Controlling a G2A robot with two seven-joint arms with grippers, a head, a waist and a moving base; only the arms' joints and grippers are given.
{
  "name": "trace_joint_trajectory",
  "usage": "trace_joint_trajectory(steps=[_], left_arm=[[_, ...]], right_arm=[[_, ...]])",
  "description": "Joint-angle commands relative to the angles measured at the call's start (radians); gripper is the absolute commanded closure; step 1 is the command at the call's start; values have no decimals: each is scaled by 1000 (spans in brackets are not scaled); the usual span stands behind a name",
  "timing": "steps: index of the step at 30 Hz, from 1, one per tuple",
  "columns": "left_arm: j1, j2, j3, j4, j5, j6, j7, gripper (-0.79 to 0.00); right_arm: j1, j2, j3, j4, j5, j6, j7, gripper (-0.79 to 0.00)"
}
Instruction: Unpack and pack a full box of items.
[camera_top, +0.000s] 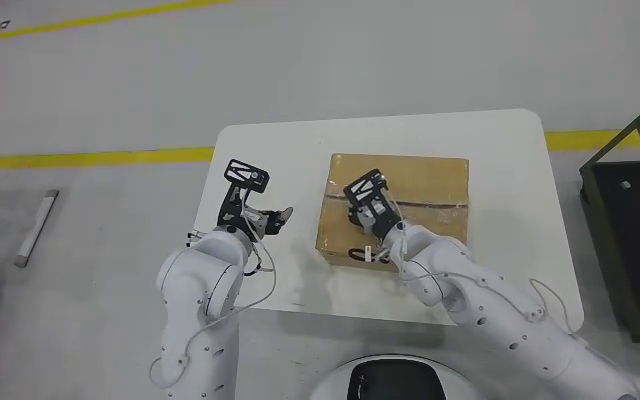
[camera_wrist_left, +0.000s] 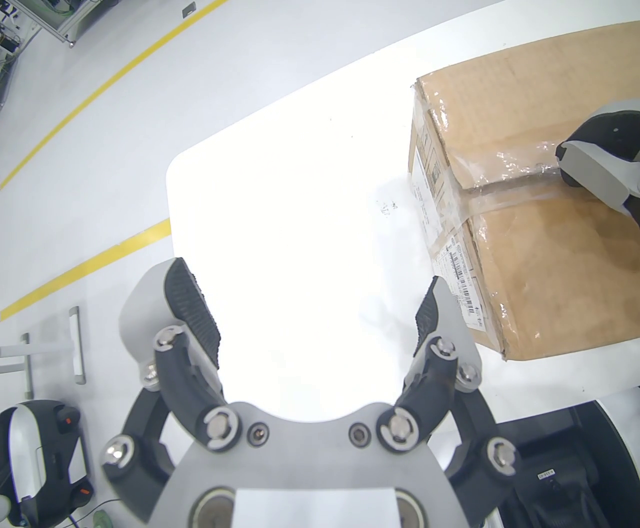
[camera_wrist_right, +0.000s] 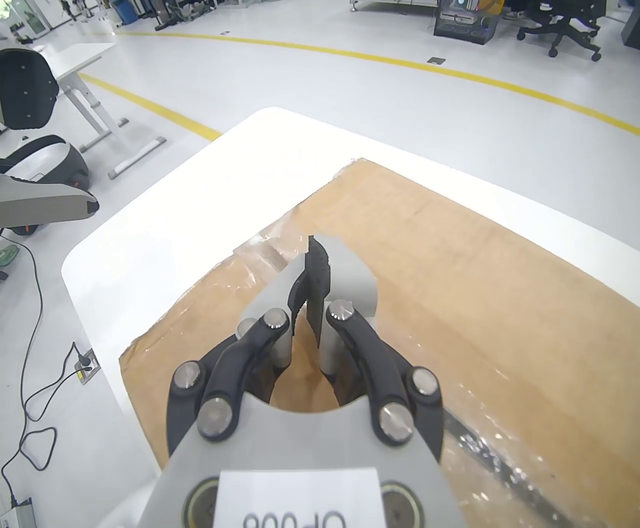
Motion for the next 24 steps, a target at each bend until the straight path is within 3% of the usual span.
trace_joint_trajectory(steps=[1,24], left_arm=[[0,0,0,0,0,0,0,-785],[0,0,0,0,0,0,0,-785]], right_arm=[[-7,-1,10,1,-3,-4,2,0],[-166,18,200,-119,-62,-41,51,0]])
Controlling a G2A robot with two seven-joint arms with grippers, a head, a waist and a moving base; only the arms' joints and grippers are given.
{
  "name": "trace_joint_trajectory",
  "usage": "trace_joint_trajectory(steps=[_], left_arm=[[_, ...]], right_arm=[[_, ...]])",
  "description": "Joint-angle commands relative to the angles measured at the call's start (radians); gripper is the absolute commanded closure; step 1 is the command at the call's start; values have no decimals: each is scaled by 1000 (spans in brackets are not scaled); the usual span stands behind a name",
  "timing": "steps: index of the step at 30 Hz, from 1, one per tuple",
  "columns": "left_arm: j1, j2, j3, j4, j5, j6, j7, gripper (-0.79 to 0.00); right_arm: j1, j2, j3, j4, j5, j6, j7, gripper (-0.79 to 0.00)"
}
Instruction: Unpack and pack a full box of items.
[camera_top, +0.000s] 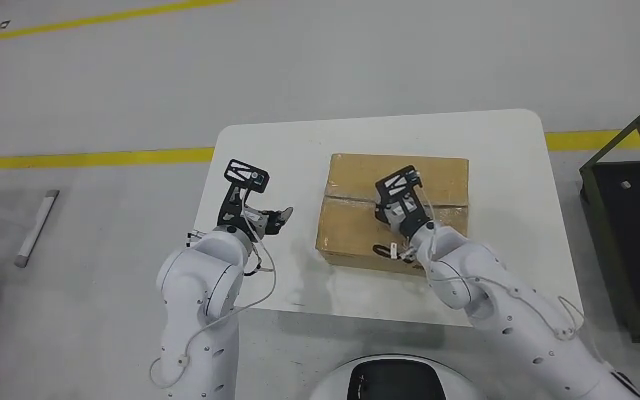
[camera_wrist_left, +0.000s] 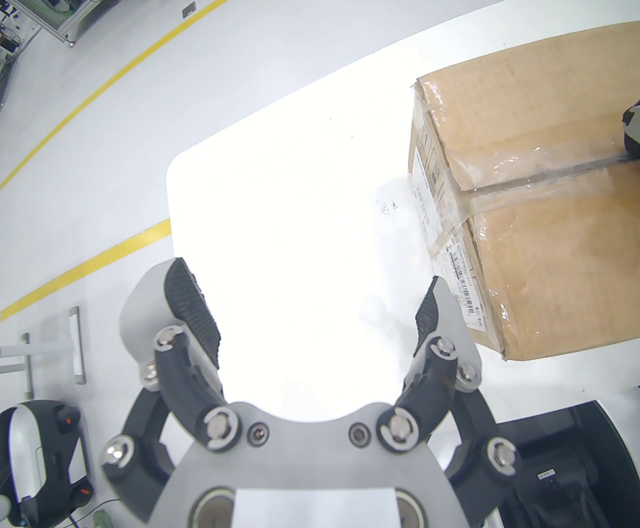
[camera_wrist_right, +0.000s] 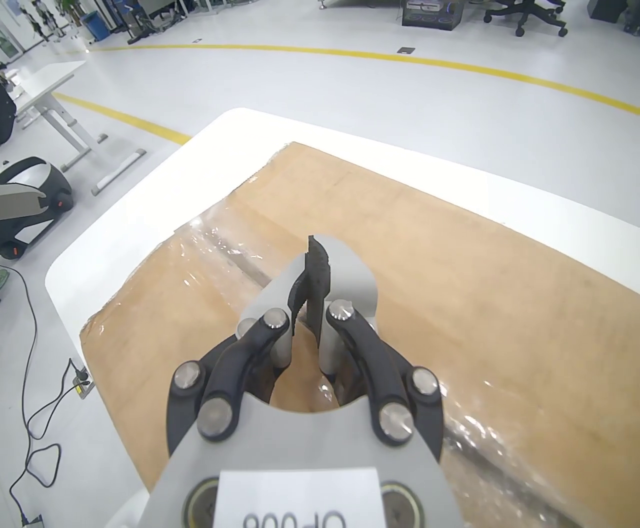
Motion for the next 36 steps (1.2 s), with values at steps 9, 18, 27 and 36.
trace_joint_trajectory(steps=[9,18,27,36], left_arm=[[0,0,0,0,0,0,0,-785],[0,0,0,0,0,0,0,-785],[0,0,0,0,0,0,0,-785],[0,0,0,0,0,0,0,-785]], right_arm=[[-108,17,90,-67,-78,-22,7,0],[-199,28,168,-126,-143,-34,-6,0],[-272,37,257,-177,-171,-44,1,0],[-344,45,352,-212,-185,-51,2,0]])
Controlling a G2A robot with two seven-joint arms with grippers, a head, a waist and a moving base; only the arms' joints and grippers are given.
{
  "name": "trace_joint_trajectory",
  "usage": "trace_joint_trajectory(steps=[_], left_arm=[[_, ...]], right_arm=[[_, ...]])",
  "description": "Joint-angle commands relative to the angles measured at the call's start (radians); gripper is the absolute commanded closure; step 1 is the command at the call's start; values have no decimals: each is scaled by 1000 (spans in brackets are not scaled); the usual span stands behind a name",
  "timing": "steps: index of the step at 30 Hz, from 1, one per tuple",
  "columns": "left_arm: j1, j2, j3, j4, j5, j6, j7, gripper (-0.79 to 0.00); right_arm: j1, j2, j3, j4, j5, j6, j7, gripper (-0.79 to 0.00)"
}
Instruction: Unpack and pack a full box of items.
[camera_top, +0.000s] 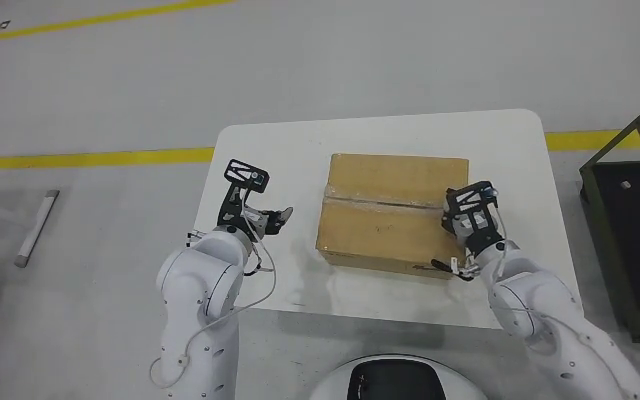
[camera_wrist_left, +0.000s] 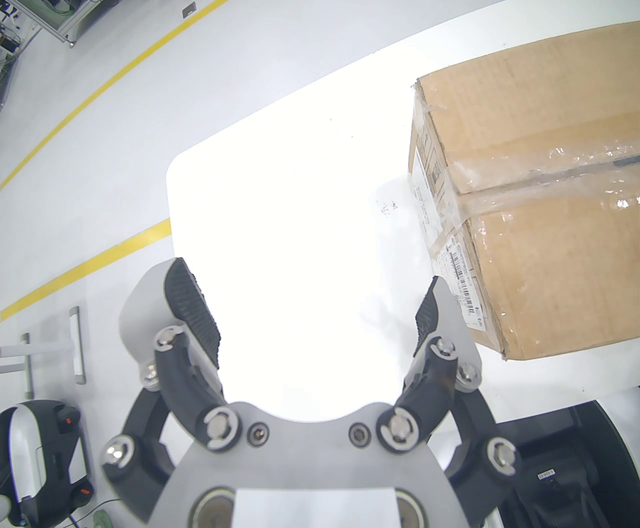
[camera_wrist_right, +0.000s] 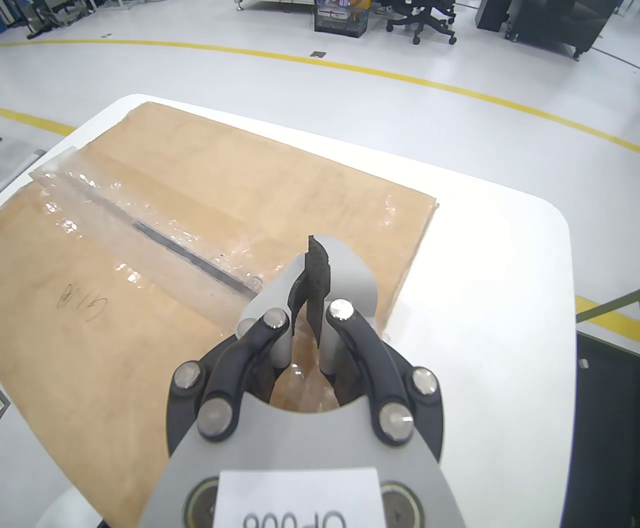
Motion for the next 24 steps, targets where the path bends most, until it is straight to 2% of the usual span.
trace_joint_trajectory(steps=[1,7,13,17,21,24], left_arm=[[0,0,0,0,0,0,0,-785],[0,0,0,0,0,0,0,-785],[0,0,0,0,0,0,0,-785],[0,0,0,0,0,0,0,-785],[0,0,0,0,0,0,0,-785],[0,0,0,0,0,0,0,-785]], right_arm=[[-15,1,28,-12,2,6,1,0],[-44,3,146,-69,84,50,0,0],[-43,6,209,-97,118,3,10,0],[-16,1,143,-111,130,-43,5,0],[54,-11,-14,-98,103,-105,-5,0],[104,-23,-122,-55,58,-106,-13,0]])
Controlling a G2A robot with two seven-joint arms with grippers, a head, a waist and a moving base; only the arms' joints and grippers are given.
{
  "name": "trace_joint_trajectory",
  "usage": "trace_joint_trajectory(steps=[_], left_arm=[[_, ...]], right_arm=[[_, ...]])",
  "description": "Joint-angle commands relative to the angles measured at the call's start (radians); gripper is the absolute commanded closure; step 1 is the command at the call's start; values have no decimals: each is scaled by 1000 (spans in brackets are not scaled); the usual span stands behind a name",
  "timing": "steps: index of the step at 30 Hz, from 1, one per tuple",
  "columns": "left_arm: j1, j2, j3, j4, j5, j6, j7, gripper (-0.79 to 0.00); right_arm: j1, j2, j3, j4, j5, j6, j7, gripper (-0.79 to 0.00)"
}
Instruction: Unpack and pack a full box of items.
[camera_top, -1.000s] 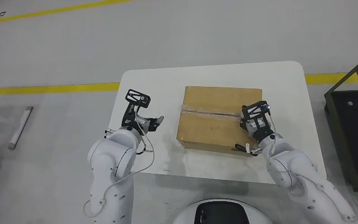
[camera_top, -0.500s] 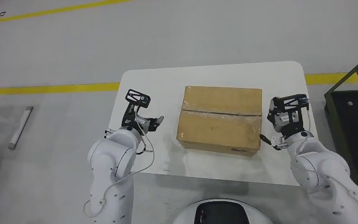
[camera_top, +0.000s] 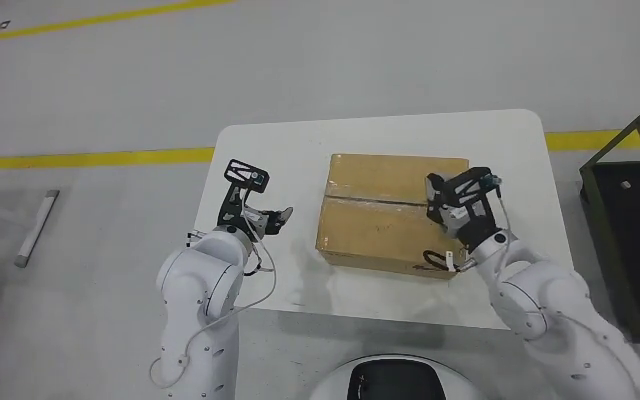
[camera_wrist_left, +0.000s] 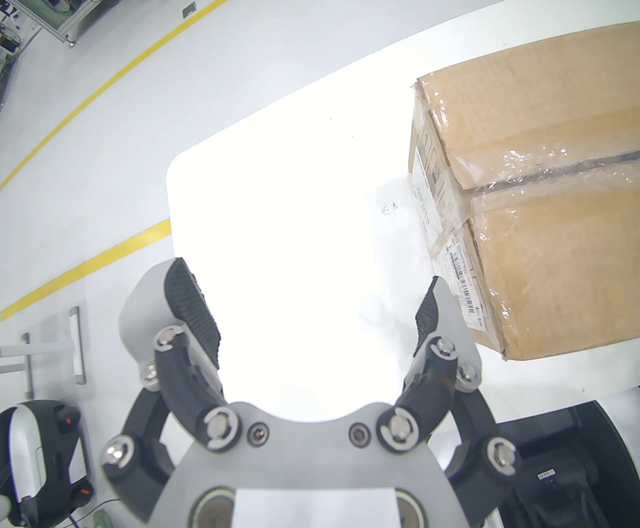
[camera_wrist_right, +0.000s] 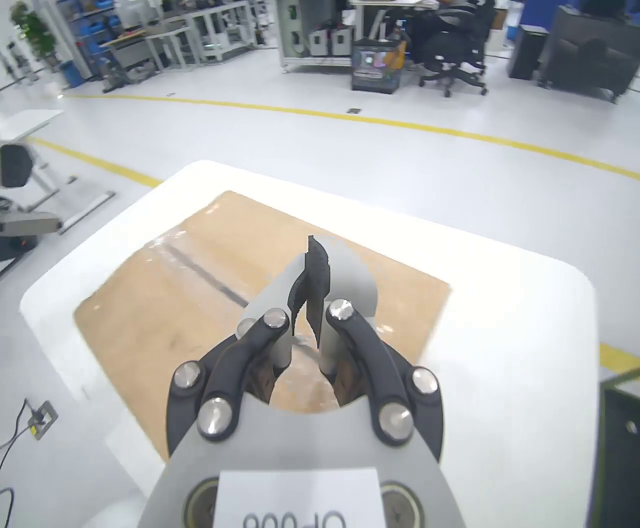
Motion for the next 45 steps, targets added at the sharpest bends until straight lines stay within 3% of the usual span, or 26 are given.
trace_joint_trajectory(steps=[1,4,8,18,37,45], left_arm=[[0,0,0,0,0,0,0,-785],[0,0,0,0,0,0,0,-785],[0,0,0,0,0,0,0,-785],[0,0,0,0,0,0,0,-785],[0,0,0,0,0,0,0,-785],[0,0,0,0,0,0,0,-785]], right_arm=[[27,-8,-68,35,-23,14,-4,0],[46,-19,-124,92,-24,31,15,0],[50,-23,-113,104,-4,63,47,0],[-63,-6,-2,29,-23,42,120,0],[-173,2,264,-73,296,102,220,0],[-206,5,349,-108,362,115,203,0]])
